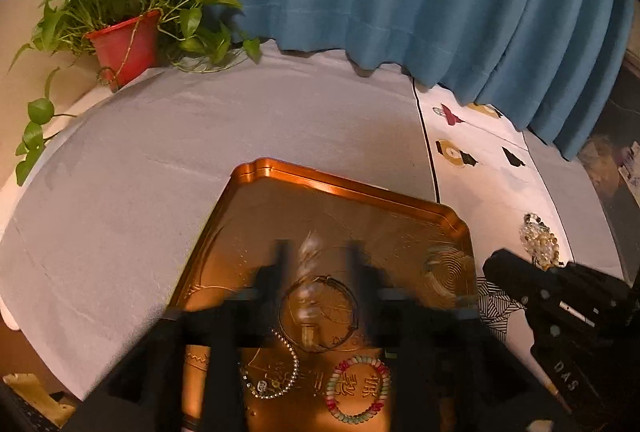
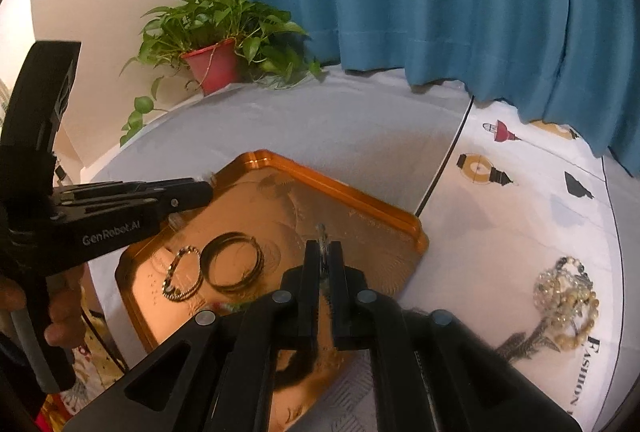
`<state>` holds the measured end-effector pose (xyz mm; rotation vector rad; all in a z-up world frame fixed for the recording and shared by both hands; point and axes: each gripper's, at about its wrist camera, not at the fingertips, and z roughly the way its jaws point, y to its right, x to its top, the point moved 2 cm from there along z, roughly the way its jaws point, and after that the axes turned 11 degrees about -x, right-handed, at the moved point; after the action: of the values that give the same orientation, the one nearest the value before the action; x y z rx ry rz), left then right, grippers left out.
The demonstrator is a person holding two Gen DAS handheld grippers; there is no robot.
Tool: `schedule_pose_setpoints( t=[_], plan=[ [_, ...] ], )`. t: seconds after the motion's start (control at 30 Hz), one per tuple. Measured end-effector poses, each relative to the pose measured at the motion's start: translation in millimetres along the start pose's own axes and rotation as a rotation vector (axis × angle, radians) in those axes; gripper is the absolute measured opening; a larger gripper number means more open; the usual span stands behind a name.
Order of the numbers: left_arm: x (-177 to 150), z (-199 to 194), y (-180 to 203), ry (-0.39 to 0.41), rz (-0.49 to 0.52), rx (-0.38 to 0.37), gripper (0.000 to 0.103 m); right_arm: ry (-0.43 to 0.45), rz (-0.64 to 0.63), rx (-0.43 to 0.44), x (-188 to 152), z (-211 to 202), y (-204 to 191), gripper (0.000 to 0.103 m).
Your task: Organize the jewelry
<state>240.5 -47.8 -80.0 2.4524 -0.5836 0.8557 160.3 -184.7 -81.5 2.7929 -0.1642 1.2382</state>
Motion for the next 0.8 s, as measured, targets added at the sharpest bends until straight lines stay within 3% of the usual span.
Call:
schedule_pose_setpoints(
  t=[0.07,0.1,0.17,0.3,0.43,0.53,0.67,0.8],
  plan=[
    [-4.0,-11.7,0.4,0.046,-0.004,0.030,0.098,-0.001,-0.005,0.005,-0.5,-6.0,1.1,0.020],
    [-6.6,-18.6,0.9,0.074,-0.005,0.046,0.100,-0.001,-0.004,0.003,-2.5,-12.2,2.3,0.032],
    [-17.9,-32.9,3.4,0.090,0.003,0.086,0.100,0.005,0.000,-0.003,-9.2,-28.6,4.9,0.043],
    [-49.9,-58.8,10.6,0.061,-0.018,0.152,0.100,-0.010,-0.011,-0.001,-38.4,-73.4,5.4,0.052],
    [-88.9,-90.1,25.2,0.022,-0.116,0.162,0.100,-0.026,-0.020,-0.031,-68.2,-123.4,3.1,0.057],
    [-111.4,-111.2,42.4,-0.030,-0.131,0.116,0.100,-0.021,0.013,-0.054,-84.8,-163.0,6.5,0.058],
    [-125.9,-153.1,73.1,0.029,-0.069,0.178,0.100,0.006,0.053,-0.083,-103.8,-213.5,12.2,0.060],
    [-134.7,-188.6,100.2,0.074,-0.027,0.176,0.100,0.058,0.093,-0.100,-115.5,-256.8,19.0,0.061]
  ],
)
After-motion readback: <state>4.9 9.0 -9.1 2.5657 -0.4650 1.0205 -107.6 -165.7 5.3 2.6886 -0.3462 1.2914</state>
